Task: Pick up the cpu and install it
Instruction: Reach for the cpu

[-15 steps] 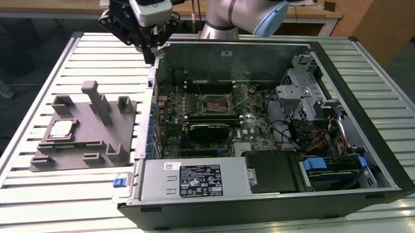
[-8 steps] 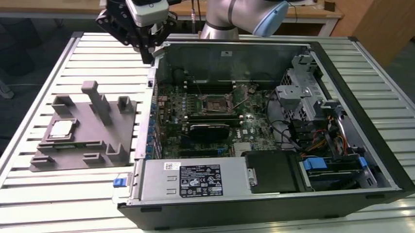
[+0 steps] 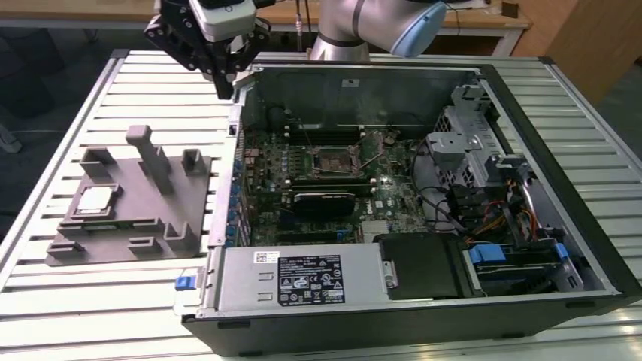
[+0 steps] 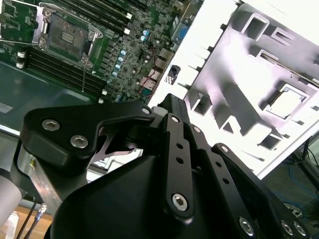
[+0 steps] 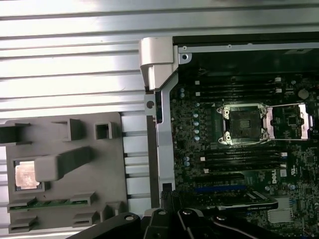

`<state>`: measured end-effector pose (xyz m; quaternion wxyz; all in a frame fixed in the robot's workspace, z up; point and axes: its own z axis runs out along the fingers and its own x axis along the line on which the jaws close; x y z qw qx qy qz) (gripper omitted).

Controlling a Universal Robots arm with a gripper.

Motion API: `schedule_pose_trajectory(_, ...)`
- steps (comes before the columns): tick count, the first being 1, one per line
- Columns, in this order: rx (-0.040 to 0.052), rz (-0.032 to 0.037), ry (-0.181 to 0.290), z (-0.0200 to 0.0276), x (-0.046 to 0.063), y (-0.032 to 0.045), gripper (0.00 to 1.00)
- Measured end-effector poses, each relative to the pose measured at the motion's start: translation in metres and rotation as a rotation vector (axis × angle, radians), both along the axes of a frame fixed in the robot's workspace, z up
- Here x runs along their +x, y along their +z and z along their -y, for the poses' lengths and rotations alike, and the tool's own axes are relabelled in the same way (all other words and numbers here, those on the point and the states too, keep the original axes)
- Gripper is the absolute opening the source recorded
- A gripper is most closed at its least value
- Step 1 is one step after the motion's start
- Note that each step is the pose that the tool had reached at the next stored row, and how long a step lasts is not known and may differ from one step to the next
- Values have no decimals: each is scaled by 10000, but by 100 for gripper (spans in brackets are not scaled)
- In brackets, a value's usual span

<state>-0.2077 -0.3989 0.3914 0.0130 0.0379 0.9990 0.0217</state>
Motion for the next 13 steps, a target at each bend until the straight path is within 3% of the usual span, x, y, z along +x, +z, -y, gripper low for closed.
schedule_pose_trajectory(13,1,0,1,0,-82,-4,11)
